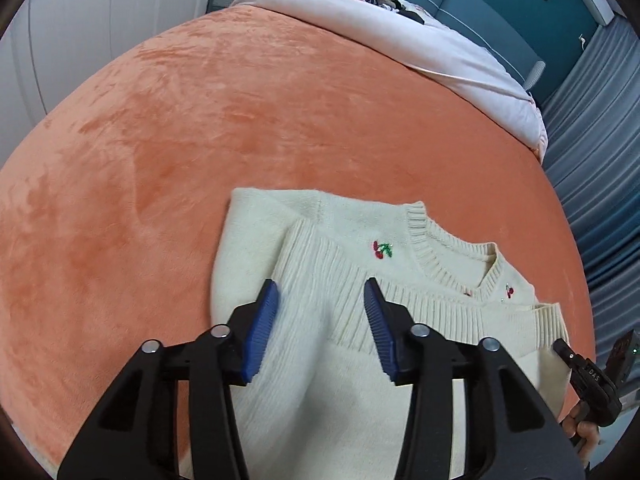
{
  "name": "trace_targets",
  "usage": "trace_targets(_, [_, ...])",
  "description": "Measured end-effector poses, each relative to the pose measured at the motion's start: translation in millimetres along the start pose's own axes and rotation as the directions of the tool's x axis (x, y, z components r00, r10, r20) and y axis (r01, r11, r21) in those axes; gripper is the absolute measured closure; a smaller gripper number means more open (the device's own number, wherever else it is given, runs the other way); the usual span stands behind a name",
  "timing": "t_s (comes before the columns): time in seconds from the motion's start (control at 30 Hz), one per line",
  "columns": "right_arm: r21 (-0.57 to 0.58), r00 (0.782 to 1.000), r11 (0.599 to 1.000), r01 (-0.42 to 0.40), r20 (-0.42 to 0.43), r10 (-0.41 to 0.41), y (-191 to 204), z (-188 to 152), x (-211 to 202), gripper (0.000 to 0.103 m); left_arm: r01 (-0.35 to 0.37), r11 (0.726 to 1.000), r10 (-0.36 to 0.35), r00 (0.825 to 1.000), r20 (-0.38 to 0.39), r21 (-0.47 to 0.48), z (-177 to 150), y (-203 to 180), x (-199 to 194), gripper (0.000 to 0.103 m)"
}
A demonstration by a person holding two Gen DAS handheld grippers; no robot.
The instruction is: Fold small clothes
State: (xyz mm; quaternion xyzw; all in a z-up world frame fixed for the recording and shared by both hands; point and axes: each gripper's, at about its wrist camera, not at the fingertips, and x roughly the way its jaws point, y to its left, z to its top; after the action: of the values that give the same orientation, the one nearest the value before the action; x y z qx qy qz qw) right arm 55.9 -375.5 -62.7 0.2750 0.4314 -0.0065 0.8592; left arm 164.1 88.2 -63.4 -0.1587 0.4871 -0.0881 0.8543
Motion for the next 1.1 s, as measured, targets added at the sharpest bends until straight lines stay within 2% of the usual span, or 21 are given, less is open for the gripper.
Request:
trace_targets(0.07, [0.011, 0.999, 1.000, 0.013, -0.032, -0.013, -8, 1, 10, 0.084, 0.012, 0.999, -0.015, 0.997, -0.074, -0.040, 3, 5, 17, 0.088])
trace_targets(0.13, [0.005, 0.999, 1.000, 0.007, -0.043, -0.007, -6, 0, 12, 0.093, 0.023, 0.996, -0.029, 0.997, -0.076, -0.082, 4, 11, 19, 0.092])
trace_targets(0.2, [-0.002, 0.998, 0.998, -0.057, 0.038, 0.057, 1, 5, -14, 0.095, 0.065, 0.995, -0.065, 0.998, -0.005, -0.080, 8, 8, -3, 0.093])
trace_targets(0.27, [-0.016, 0.981, 0.991, -0.131, 0.142, 0.132, 10, 19, -50, 0.095, 0.124, 0.990, -0.119, 0.991, 0.068, -0.074, 16, 4, -31, 0.093])
trace_targets(0.33, [-0.030, 0.962, 0.987, -0.160, 0.219, 0.163, 14, 33, -74, 0.095, 0.152, 0.987, -0.143, 0.980, 0.137, -0.059, 31, -1, -53, 0.093])
trace_targets(0.4, [-0.017, 0.957, 0.987, -0.161, 0.240, 0.160, 8, 48, -73, 0.095, 0.145, 0.988, -0.134, 0.974, 0.181, -0.045, 45, -4, -58, 0.093])
trace_targets(0.47, [0.017, 0.978, 0.994, -0.104, 0.184, 0.099, -9, 55, -40, 0.095, 0.096, 0.995, -0.088, 0.981, 0.171, -0.039, 56, -2, -37, 0.093])
trace_targets(0.5, [0.052, 0.991, 0.996, -0.076, 0.111, 0.070, -21, 56, -13, 0.095, 0.051, 0.998, -0.047, 0.989, 0.139, -0.030, 57, 0, -17, 0.092])
trace_targets(0.53, [0.103, 0.999, 0.994, -0.030, 0.019, 0.028, -37, 51, 18, 0.095, -0.005, 1.000, 0.007, 0.997, 0.080, -0.024, 55, 4, 11, 0.092])
trace_targets(0.57, [0.128, 0.999, 0.992, 0.004, -0.051, 0.003, -46, 44, 40, 0.095, -0.046, 0.999, 0.046, 0.999, 0.014, -0.028, 50, 10, 38, 0.092])
trace_targets(0.6, [0.133, 0.997, 0.991, 0.022, -0.070, -0.013, -50, 37, 49, 0.095, -0.090, 0.995, 0.088, 0.995, -0.042, -0.038, 43, 16, 59, 0.091])
trace_targets(0.63, [0.135, 0.999, 0.991, 0.014, -0.033, -0.010, -49, 33, 42, 0.093, -0.097, 0.994, 0.095, 0.995, -0.039, -0.043, 35, 22, 66, 0.090])
trace_targets(0.67, [0.137, 1.000, 0.991, 0.010, -0.004, -0.010, -45, 31, 30, 0.092, -0.085, 0.995, 0.085, 0.996, 0.007, -0.048, 31, 23, 57, 0.087])
trace_targets(0.7, [0.127, 1.000, 0.992, 0.012, 0.023, -0.015, -40, 28, 15, 0.085, -0.069, 0.996, 0.071, 0.997, 0.032, -0.064, 28, 24, 45, 0.081])
trace_targets(0.77, [0.080, 0.996, 0.996, 0.040, 0.080, -0.047, -32, 17, -20, 0.083, -0.048, 0.995, 0.052, 0.997, 0.055, -0.087, 20, 27, 16, 0.076])
trace_targets(0.8, [0.063, 0.995, 0.997, 0.047, 0.090, -0.053, -31, 10, -34, 0.068, -0.024, 0.996, 0.031, 0.997, 0.074, -0.087, 13, 30, -1, 0.067])
trace_targets(0.83, [0.049, 0.994, 0.997, 0.059, 0.090, -0.063, -32, -2, -47, 0.046, -0.001, 0.995, 0.010, 0.996, 0.092, -0.096, 2, 34, -19, 0.058])
trace_targets(0.87, [0.046, 0.994, 0.996, 0.073, 0.078, -0.076, -34, -17, -55, 0.040, 0.004, 0.994, 0.007, 0.995, 0.100, -0.109, -10, 37, -34, 0.042])
trace_targets(0.9, [0.049, 0.995, 0.996, 0.080, 0.052, -0.082, -39, -31, -61, 0.039, 0.010, 0.991, 0.004, 0.995, 0.101, -0.131, -24, 41, -46, 0.033])
trace_targets(1.0, [0.119, 0.997, 0.990, 0.073, -0.028, -0.070, -58, -82, -73, 0.038, 0.043, 0.964, -0.027, 0.998, 0.063, -0.262, -74, 65, -66, 0.017])
trace_targets(1.1, [0.221, 0.996, 0.975, 0.028, -0.092, -0.007, -67, -114, -64, 0.036, 0.059, 0.905, -0.055, 0.998, 0.022, -0.420, -118, 86, -61, 0.016])
